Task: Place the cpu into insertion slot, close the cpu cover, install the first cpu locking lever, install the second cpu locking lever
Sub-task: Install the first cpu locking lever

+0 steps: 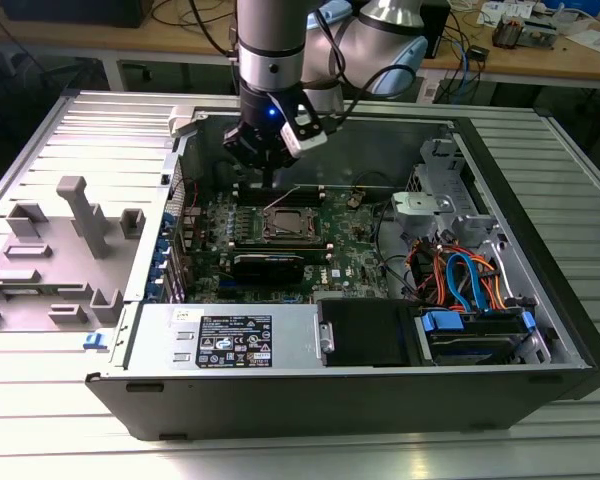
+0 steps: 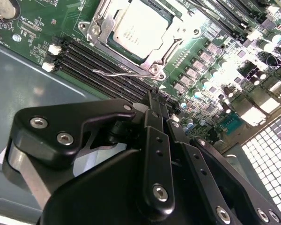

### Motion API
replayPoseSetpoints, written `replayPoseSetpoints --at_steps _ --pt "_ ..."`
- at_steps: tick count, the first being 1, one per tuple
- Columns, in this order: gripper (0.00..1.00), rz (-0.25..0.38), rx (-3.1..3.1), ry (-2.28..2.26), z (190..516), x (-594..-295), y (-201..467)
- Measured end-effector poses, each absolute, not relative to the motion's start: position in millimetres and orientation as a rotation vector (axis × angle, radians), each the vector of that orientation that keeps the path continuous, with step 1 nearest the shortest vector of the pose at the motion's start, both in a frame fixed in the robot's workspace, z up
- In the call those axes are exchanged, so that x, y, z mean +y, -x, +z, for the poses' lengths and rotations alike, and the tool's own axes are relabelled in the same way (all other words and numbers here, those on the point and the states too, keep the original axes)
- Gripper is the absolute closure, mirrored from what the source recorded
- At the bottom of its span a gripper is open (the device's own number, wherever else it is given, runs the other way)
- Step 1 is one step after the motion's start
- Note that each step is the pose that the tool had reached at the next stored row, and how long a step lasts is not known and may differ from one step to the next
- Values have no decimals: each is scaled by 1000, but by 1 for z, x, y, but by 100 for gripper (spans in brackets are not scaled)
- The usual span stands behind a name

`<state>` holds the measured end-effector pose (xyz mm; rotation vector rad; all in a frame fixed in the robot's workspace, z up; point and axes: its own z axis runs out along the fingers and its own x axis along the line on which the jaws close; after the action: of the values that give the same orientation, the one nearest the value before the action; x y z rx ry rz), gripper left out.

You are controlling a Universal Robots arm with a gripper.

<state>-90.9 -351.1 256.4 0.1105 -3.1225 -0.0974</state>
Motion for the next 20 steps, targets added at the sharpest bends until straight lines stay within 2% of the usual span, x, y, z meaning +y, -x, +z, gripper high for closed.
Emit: replayPoseSetpoints --at_steps 14,20 --pt "89 -97 -3123 -110 256 -351 90" --pt "89 -38 -3124 -109 255 -350 88"
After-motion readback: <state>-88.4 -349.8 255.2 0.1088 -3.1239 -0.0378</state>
